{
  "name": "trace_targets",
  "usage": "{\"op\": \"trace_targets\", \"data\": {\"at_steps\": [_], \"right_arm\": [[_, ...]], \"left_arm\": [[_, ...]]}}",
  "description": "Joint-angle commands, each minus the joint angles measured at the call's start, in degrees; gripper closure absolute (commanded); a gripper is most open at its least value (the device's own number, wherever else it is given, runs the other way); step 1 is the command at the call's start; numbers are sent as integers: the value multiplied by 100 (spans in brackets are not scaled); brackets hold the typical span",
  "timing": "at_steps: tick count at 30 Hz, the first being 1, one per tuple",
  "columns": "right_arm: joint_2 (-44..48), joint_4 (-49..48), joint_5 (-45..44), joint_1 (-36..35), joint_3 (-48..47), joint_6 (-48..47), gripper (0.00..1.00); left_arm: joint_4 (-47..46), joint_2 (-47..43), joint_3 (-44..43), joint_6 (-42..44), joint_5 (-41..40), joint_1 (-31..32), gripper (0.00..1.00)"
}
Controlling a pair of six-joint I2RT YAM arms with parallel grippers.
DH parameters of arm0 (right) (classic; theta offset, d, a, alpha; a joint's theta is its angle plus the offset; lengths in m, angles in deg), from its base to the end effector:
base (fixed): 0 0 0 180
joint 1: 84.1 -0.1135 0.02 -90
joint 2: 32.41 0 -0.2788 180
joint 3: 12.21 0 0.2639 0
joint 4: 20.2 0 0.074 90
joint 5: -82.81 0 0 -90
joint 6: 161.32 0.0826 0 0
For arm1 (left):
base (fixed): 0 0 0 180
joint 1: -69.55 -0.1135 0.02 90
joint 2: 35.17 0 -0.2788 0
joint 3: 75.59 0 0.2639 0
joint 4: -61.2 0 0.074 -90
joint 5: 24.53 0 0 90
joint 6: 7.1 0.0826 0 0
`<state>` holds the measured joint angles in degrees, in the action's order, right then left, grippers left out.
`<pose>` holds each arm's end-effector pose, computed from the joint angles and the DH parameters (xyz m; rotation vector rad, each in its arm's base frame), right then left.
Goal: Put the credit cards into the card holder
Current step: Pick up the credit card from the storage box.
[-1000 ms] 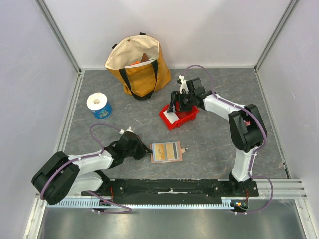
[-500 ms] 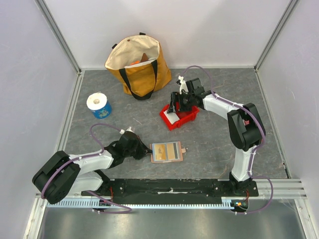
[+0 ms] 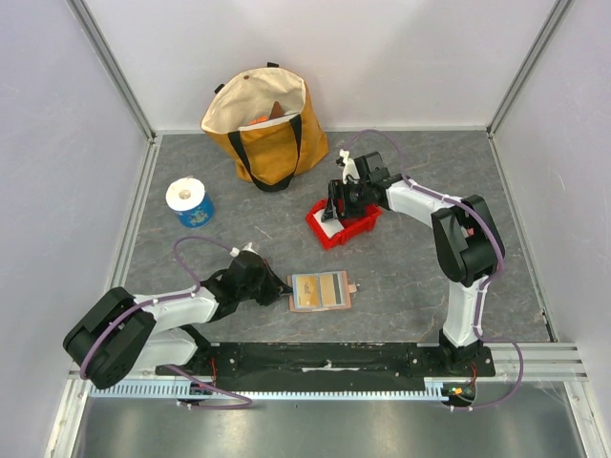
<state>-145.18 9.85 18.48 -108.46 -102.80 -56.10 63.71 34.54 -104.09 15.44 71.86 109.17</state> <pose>0.4072 0.2237 0.1536 -0.4003 2.5198 0.8399 0.1749 -0.1567 0.0933 -0.5604 2.5167 -0.9715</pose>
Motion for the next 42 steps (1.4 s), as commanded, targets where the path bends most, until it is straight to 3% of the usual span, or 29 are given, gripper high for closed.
{"op": "trace_targets", "data": {"at_steps": [1,22,35,42], "right_arm": [[159,23,245,10,-235,-98,35],[484,111,245,19,-148,-169,54],[440,155,175,10,-200,-195,73],[431,155,-88,10,-253,-257,79]], "left_arm": [[17,51,-82,216,-41,-24,98],[-9,60,-47,216,-33,-15,98],[-53,78,-38,216,-15,-24,98],[-62,95,-29,216,2,-24,98]]}}
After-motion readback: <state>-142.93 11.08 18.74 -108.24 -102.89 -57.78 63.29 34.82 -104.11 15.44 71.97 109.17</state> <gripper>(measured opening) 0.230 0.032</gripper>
